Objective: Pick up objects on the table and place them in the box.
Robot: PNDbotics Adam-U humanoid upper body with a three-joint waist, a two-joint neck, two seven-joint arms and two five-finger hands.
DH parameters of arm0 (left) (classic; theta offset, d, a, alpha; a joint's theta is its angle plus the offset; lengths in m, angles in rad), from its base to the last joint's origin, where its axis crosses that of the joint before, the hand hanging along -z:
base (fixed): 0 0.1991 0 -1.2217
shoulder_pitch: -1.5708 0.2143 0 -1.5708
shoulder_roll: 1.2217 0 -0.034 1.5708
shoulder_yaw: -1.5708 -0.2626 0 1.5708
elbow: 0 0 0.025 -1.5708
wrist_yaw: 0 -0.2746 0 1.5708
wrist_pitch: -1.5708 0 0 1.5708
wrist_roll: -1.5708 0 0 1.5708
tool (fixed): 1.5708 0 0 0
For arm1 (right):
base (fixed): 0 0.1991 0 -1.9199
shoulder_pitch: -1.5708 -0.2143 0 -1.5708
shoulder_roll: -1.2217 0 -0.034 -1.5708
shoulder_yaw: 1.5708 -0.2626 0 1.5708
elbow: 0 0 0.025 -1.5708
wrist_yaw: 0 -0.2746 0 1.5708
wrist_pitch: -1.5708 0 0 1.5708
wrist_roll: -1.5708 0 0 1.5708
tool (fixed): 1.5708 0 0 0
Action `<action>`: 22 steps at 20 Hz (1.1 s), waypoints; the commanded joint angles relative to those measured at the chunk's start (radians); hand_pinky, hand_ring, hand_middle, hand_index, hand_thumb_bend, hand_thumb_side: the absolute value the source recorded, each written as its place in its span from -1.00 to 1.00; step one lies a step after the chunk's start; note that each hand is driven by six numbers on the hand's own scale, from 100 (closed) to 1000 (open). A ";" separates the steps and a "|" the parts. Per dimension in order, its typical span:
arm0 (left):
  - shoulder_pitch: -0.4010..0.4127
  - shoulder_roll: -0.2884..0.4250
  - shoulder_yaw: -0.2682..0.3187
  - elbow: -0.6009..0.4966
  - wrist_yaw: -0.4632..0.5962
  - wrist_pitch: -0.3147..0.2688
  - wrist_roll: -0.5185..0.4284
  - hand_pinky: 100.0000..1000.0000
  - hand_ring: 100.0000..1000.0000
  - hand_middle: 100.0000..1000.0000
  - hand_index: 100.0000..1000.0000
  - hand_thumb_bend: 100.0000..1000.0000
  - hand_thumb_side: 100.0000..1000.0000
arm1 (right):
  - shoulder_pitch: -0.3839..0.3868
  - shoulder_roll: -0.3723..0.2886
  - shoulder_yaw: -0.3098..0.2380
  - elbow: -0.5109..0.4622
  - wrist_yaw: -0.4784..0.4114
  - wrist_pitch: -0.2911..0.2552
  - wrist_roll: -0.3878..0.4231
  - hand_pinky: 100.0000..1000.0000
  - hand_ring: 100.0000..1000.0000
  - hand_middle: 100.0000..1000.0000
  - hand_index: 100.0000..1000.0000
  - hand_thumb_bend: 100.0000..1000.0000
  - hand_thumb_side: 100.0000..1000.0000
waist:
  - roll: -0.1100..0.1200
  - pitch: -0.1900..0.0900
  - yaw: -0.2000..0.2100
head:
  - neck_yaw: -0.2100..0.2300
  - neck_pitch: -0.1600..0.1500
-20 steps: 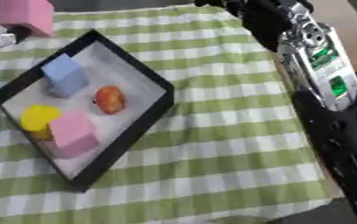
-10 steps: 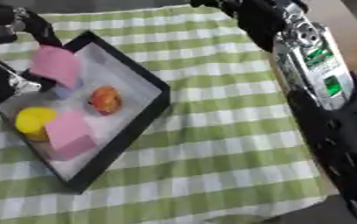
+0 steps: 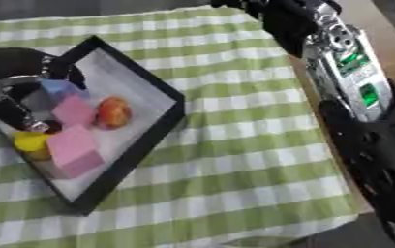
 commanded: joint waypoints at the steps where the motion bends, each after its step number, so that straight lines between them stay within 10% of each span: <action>1: -0.012 0.026 0.048 -0.021 -0.008 0.002 0.023 0.70 0.69 0.66 0.82 0.27 0.26 | -0.012 -0.015 -0.005 -0.015 -0.010 0.002 -0.004 0.93 0.45 0.26 0.48 -1.00 0.10 | 0.013 -0.038 0.003 | -0.004 -0.003; 5: 0.001 0.075 0.133 -0.114 0.043 0.065 0.122 0.67 0.66 0.62 0.86 0.40 0.47 | -0.008 -0.015 -0.008 -0.015 -0.014 0.003 -0.008 0.93 0.45 0.26 0.47 -1.00 0.10 | 0.016 -0.046 0.009 | -0.013 -0.003; 8: 0.055 0.109 0.219 -0.223 0.185 0.158 0.247 0.68 0.53 0.51 0.67 -0.89 0.11 | -0.007 -0.014 -0.012 -0.018 -0.021 0.001 -0.015 0.93 0.45 0.26 0.48 -1.00 0.09 | 0.013 -0.052 0.015 | -0.026 -0.003; 10: 0.109 0.136 0.286 -0.296 0.322 0.229 0.324 0.66 0.47 0.47 0.61 -1.00 0.04 | -0.012 -0.014 -0.013 -0.022 -0.028 -0.001 -0.020 0.92 0.45 0.26 0.48 -1.00 0.08 | 0.010 -0.056 0.020 | -0.039 -0.003; 15: 0.292 0.204 0.528 -0.429 0.648 0.344 0.587 0.81 0.66 0.73 0.74 -1.00 0.09 | -0.044 -0.055 -0.010 -0.053 -0.044 -0.071 -0.038 0.92 0.51 0.34 0.54 -1.00 -0.06 | 0.000 -0.073 0.035 | -0.078 -0.003; 18: 0.416 0.243 0.669 -0.467 0.765 0.333 0.774 0.73 0.66 0.75 0.80 -0.61 0.08 | -0.076 -0.105 -0.004 -0.072 -0.049 -0.184 -0.060 0.97 0.68 0.55 0.66 -1.00 -0.31 | -0.007 -0.090 0.046 | -0.100 -0.003; 22: 0.602 0.295 0.796 -0.439 0.816 0.298 0.959 0.74 0.65 0.75 0.84 -0.72 0.28 | -0.112 -0.167 -0.012 -0.070 -0.082 -0.347 -0.092 0.99 0.78 0.65 0.75 -1.00 -0.26 | -0.015 -0.112 0.051 | -0.130 -0.003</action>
